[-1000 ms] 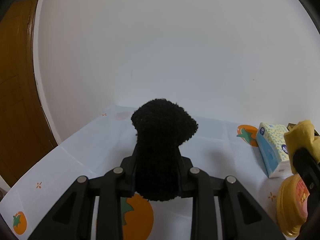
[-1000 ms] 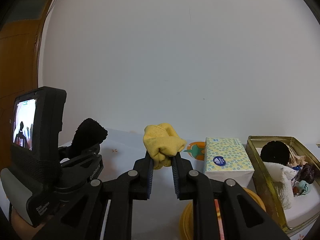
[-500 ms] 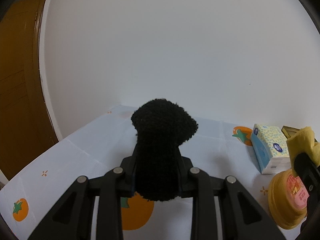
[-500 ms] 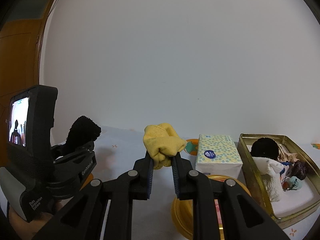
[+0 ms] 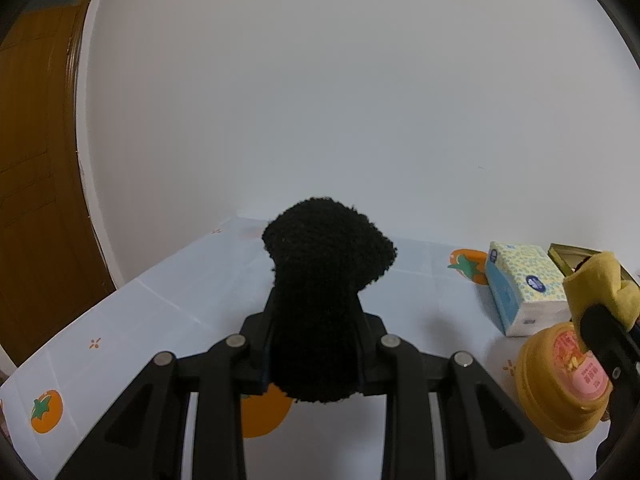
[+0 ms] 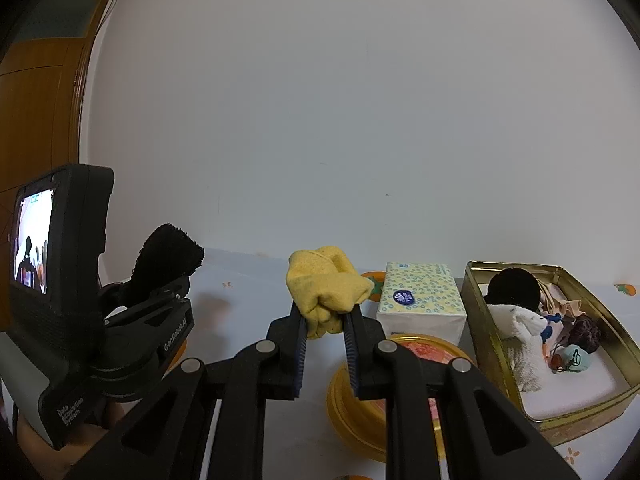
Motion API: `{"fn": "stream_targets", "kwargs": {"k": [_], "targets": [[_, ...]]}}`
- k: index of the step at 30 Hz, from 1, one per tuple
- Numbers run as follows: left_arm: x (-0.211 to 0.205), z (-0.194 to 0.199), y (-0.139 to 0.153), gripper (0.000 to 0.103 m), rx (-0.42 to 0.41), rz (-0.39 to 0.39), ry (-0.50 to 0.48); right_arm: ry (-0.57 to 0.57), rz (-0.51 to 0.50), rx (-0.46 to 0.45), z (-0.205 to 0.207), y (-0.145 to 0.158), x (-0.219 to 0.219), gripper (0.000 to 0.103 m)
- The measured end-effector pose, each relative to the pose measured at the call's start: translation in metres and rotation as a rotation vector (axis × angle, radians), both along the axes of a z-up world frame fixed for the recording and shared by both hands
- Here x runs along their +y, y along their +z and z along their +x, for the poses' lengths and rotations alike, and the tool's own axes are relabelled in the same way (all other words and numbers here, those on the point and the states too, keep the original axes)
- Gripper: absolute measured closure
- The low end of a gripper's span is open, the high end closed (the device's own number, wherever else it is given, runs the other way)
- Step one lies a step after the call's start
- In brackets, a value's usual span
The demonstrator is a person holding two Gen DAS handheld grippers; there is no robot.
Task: Organize soft objects
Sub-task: 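Lift the yellow cloth and black square and carry them toward the gold tray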
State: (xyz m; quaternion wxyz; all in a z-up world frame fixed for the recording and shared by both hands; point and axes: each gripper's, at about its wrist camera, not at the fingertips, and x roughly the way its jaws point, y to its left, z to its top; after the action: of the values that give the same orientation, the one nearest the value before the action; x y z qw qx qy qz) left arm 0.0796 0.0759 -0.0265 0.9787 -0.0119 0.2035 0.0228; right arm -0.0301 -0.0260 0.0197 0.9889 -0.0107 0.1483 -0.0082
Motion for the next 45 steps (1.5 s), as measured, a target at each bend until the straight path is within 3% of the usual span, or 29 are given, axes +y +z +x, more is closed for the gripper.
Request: {"fn": "stream_targets", "kwargs": {"k": [28,45], "targets": [[-0.029,-0.026,0.0,0.075,-0.013,-0.017,-0.075,-0.016,-0.009,0.005,-0.034,0.008,-0.027,0.084],[-0.074,-0.051,0.002,0.075,-0.016,-0.007,-0.158,-0.069,-0.022,0.007,-0.055,0.009,-0.081,0.084]]}}
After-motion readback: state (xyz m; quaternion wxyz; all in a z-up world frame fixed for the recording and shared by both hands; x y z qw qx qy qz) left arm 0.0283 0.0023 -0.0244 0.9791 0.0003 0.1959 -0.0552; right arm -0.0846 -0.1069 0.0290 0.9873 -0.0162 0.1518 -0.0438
